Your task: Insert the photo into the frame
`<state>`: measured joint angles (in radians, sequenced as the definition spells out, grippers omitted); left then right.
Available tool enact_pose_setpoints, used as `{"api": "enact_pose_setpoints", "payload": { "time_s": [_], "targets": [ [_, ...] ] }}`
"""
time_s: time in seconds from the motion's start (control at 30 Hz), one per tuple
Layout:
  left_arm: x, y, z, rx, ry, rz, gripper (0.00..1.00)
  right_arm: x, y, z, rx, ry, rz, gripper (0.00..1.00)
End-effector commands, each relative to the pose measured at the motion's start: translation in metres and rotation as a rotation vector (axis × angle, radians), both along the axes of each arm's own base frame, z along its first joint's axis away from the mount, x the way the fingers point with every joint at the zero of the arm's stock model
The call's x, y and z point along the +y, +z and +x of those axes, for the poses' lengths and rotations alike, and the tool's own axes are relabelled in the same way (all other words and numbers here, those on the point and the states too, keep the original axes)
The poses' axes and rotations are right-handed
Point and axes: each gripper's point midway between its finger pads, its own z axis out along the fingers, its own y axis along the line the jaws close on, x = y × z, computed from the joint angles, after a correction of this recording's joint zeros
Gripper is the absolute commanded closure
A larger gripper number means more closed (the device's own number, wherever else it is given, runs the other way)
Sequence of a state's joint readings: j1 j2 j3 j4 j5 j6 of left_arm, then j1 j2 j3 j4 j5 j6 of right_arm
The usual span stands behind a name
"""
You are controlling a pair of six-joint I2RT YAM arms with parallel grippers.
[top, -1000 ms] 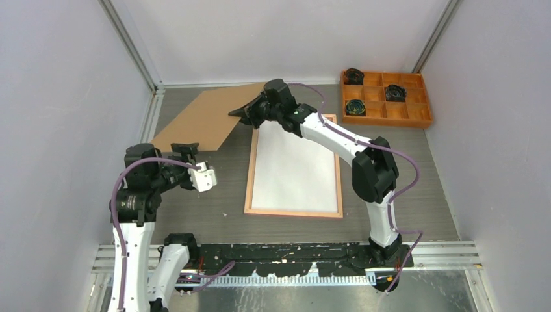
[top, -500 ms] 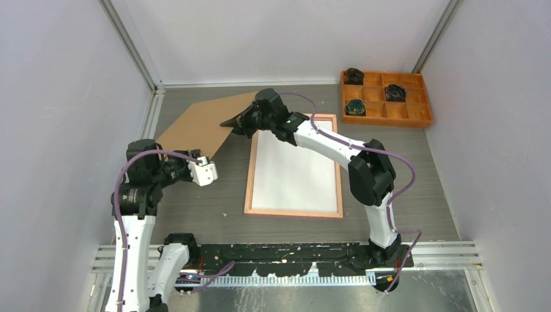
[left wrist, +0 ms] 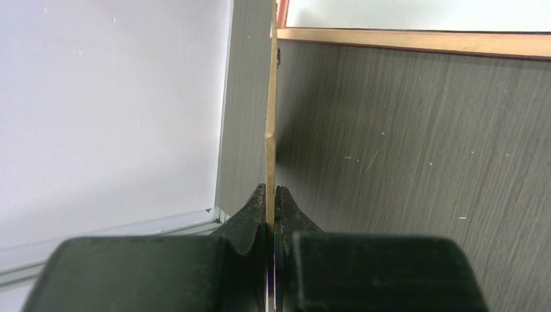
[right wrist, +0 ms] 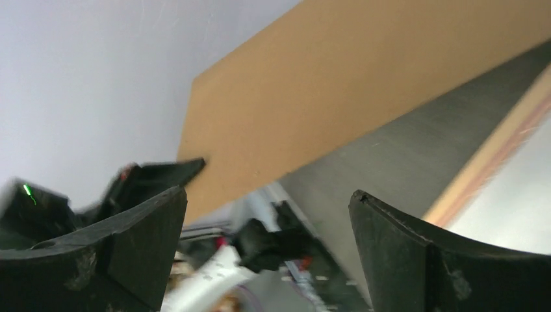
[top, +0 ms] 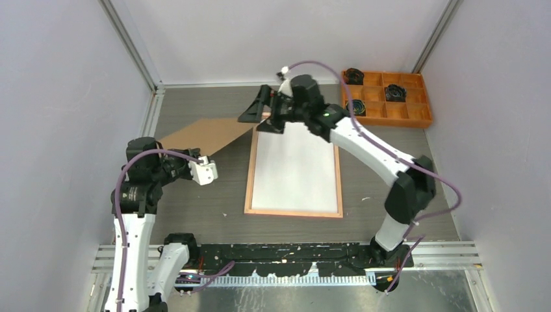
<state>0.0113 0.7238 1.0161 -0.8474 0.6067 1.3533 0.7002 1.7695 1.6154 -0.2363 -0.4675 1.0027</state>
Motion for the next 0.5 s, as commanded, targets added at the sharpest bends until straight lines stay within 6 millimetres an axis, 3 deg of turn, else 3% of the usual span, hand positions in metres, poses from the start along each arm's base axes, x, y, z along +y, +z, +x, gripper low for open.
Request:
{"api": "enact_pose_setpoints", "payload": {
  "time_s": [0.0,0.07,0.2,0.47],
  "targets": [
    [-0.016,0.034,-0.016,-0.029,-0.106,-0.017,1.00,-0.068,0.007,-0.011,-0.499,0.164,-0.226,0.00],
    [-0.020,0.038,-0.021,-0.009,-0.130,-0.018,1.00,-0.082,-0.006,-0.021,-0.679,0.211,-0.307,0.00],
    [-0.024,0.047,-0.031,-0.023,-0.176,0.003,1.00,-0.096,-0.013,-0.034,-0.954,0.323,-0.419,0.00],
    [-0.029,0.060,-0.062,0.000,-0.256,0.048,1.00,-0.071,0.002,-0.080,-1.217,0.496,-0.387,0.01]
  ]
}}
